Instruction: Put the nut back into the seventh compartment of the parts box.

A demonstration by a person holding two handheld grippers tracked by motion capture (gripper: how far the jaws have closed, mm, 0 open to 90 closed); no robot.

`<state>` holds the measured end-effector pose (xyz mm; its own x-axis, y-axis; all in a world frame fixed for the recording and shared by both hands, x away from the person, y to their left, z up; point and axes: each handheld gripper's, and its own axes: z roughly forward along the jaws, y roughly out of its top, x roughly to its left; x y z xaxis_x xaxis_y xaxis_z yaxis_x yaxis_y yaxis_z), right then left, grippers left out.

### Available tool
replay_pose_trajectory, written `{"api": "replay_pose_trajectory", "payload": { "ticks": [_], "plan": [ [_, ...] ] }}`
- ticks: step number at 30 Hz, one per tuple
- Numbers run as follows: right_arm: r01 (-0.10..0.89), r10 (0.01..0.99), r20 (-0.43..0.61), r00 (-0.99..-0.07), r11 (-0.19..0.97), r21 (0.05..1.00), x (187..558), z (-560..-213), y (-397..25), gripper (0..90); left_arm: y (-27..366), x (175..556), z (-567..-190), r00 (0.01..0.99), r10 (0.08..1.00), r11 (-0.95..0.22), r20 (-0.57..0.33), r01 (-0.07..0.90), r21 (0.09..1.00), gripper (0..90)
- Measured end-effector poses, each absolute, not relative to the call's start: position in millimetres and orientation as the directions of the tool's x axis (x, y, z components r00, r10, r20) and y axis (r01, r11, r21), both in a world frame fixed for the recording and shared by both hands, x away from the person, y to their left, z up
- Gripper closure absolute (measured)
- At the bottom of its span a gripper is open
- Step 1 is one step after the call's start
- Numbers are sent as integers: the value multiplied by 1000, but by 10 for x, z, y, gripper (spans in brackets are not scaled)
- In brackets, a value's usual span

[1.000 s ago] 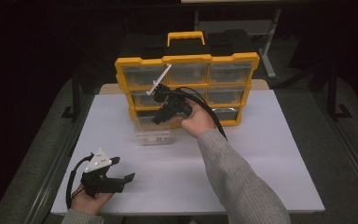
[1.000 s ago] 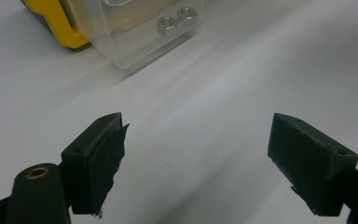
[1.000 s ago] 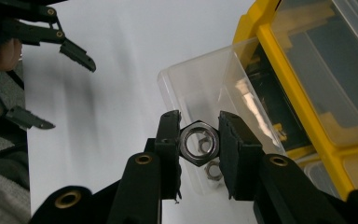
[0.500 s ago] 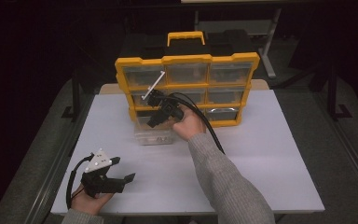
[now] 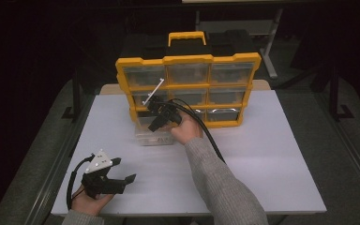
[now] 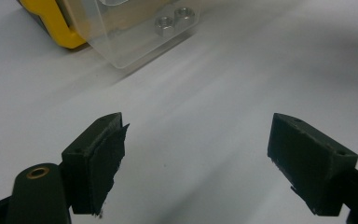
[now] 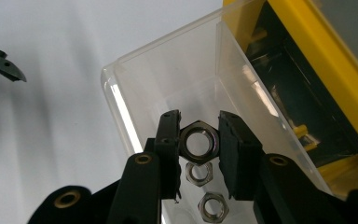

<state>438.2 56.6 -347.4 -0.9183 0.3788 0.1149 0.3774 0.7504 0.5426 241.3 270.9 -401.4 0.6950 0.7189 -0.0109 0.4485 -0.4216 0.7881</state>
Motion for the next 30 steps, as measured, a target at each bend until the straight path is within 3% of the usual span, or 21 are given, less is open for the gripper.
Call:
{"api": "replay_pose_trajectory", "payload": {
  "ticks": [3,4,18,20,23,30],
  "plan": [
    [384,375,134,-917,748,541,4403,-3505,572,674,2711,2408,-4013,691,723,-412,-17,450,792,186],
    [387,380,129,-916,750,537,4405,-3510,574,629,2715,2410,-4012,692,722,-414,-14,449,792,186],
    [366,380,107,-919,718,591,4296,-3321,330,638,2708,2413,-4016,694,720,-423,-10,449,787,186],
    [418,416,145,-898,701,578,4238,-3280,265,640,2708,2415,-4017,695,719,-425,-8,448,786,185],
    [359,376,112,-920,692,626,4225,-3252,155,641,2704,2417,-4020,696,718,-429,-5,447,785,185],
    [375,391,126,-912,666,645,4114,-3176,-114,625,2695,2416,-4024,693,721,-430,-11,459,777,185]
  ]
}}
